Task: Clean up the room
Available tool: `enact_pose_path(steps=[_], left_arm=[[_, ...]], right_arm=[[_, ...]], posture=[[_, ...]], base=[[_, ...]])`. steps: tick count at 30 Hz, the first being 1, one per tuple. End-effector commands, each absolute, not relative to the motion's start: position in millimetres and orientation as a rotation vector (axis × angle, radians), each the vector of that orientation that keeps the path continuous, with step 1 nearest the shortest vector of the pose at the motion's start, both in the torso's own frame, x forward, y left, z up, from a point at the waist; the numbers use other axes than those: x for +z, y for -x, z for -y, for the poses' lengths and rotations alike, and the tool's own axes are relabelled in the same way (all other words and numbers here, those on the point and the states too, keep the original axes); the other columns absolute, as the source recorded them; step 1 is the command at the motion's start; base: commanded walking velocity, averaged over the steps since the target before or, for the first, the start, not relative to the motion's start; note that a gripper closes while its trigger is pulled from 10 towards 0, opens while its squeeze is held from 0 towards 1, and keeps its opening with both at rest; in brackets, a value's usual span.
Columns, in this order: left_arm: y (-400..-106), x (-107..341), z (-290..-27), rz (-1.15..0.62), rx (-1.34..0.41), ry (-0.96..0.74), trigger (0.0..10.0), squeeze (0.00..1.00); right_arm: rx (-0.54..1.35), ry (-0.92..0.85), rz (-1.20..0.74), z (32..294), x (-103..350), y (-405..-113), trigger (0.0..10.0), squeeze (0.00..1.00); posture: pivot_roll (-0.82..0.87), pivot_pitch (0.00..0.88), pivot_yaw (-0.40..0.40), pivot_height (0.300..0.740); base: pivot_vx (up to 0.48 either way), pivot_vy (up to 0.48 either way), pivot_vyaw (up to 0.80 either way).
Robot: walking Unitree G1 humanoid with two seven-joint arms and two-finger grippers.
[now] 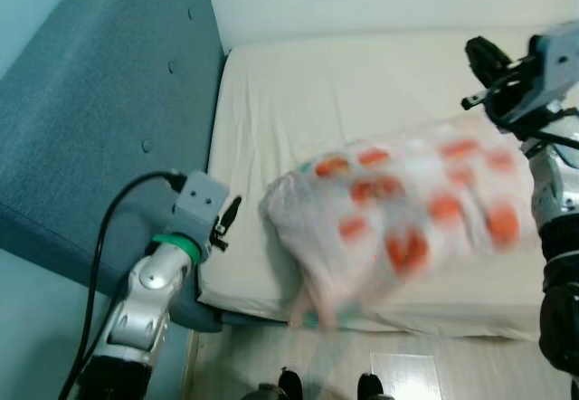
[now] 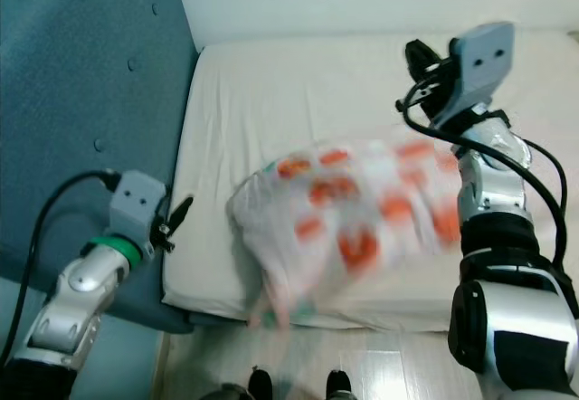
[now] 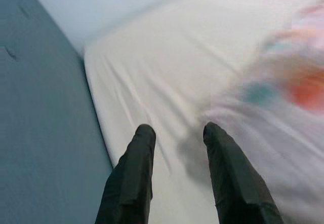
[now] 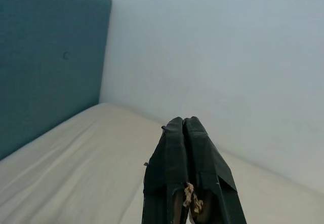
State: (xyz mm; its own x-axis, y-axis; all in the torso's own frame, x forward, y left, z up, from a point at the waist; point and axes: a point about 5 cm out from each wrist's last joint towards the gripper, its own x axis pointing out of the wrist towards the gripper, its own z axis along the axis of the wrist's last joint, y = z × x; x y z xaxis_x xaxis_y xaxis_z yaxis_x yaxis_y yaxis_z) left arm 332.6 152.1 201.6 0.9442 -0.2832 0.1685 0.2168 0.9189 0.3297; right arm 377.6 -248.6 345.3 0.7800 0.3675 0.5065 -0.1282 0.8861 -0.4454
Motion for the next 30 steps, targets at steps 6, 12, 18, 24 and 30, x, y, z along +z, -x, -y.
enact_pose_path(steps=[6,12,18,24,30], left_arm=[[-320,203,-148,0.263,-0.347,-0.443,10.0,0.00],[-315,192,-140,0.236,-0.376,-0.440,10.0,0.00],[-311,177,-131,0.193,-0.407,-0.428,10.0,0.00],[-308,166,-131,0.164,-0.411,-0.439,10.0,0.00],[-306,157,-130,0.143,-0.402,-0.440,10.0,0.00]], right_arm=[[0.271,0.328,0.527,232,295,-385,10.0,0.00],[0.170,0.114,0.449,225,243,-383,10.0,0.00],[-0.105,-0.464,0.243,231,146,-363,10.0,1.00],[-0.306,-0.899,0.048,239,70,-332,10.0,1.00],[-0.331,-0.811,-0.171,228,22,-301,10.0,1.00]], posture=[[-0.08,0.202,0.159,0.740],[-0.08,0.201,0.165,0.740],[-0.09,0.192,0.166,0.740],[-0.10,0.186,0.154,0.740],[-0.10,0.173,0.149,0.740]], base=[[0.000,0.000,0.00],[0.000,0.000,0.00],[0.000,0.000,0.00],[0.000,0.000,0.00],[0.000,0.000,0.00]])
